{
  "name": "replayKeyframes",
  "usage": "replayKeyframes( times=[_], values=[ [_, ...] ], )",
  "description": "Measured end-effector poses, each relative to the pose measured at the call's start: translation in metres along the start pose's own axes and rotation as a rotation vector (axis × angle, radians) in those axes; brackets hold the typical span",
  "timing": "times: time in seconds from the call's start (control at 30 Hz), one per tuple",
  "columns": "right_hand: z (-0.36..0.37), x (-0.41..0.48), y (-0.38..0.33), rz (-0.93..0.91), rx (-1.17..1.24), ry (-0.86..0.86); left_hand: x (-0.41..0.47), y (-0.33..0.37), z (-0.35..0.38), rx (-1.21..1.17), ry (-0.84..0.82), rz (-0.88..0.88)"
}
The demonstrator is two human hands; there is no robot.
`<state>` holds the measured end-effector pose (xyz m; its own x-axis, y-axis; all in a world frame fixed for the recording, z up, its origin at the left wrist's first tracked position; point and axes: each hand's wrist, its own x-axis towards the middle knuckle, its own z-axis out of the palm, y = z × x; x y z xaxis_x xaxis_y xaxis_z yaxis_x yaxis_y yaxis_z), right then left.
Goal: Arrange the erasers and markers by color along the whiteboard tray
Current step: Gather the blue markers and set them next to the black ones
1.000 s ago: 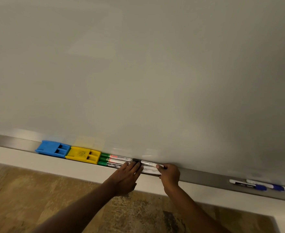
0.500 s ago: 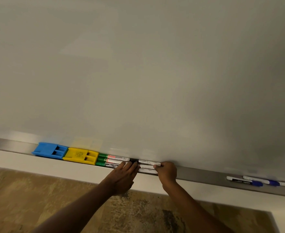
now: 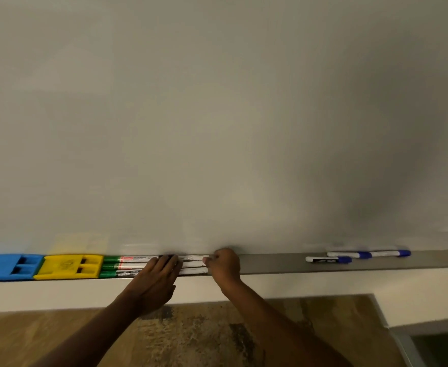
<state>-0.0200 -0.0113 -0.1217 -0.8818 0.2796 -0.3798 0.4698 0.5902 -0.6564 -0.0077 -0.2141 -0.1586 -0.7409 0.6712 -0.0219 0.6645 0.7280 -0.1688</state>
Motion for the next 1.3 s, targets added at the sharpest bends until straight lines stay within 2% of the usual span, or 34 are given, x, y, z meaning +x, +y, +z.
replayKeyframes(
  times=[0.13, 0.3, 0.4, 0.53, 0.63, 0.73, 0.77, 0.9, 1.3],
  values=[
    [-0.021, 0.001, 0.016, -0.069, -0.021, 0.014, 0.015, 0.009, -0.015, -0.023, -0.012, -0.032],
    [-0.065, 0.003, 0.056, -0.196, -0.159, 0.154, 0.034, 0.026, -0.026, -0.034, -0.017, 0.006],
    [-0.096, 0.009, 0.088, -0.327, -0.393, 0.161, 0.046, 0.037, -0.031, -0.065, 0.001, 0.041],
    [-0.142, 0.012, 0.118, -0.365, -0.788, 0.148, 0.063, 0.051, -0.035, -0.086, -0.001, 0.072],
    [-0.168, 0.018, 0.133, -0.337, -0.984, 0.174, 0.074, 0.061, -0.039, -0.087, -0.004, 0.092],
    [-0.186, 0.032, 0.149, -0.226, -1.142, 0.06, 0.083, 0.071, -0.044, -0.092, 0.008, 0.116],
    [-0.19, 0.037, 0.156, -0.238, -1.185, 0.043, 0.086, 0.074, -0.045, -0.095, 0.014, 0.123],
    [-0.203, 0.046, 0.166, -0.257, -1.28, -0.005, 0.095, 0.087, -0.048, -0.106, 0.051, 0.149],
    [-0.215, 0.073, 0.178, -0.319, -1.326, -0.138, 0.114, 0.122, -0.059, -0.161, 0.219, 0.153]
  ],
)
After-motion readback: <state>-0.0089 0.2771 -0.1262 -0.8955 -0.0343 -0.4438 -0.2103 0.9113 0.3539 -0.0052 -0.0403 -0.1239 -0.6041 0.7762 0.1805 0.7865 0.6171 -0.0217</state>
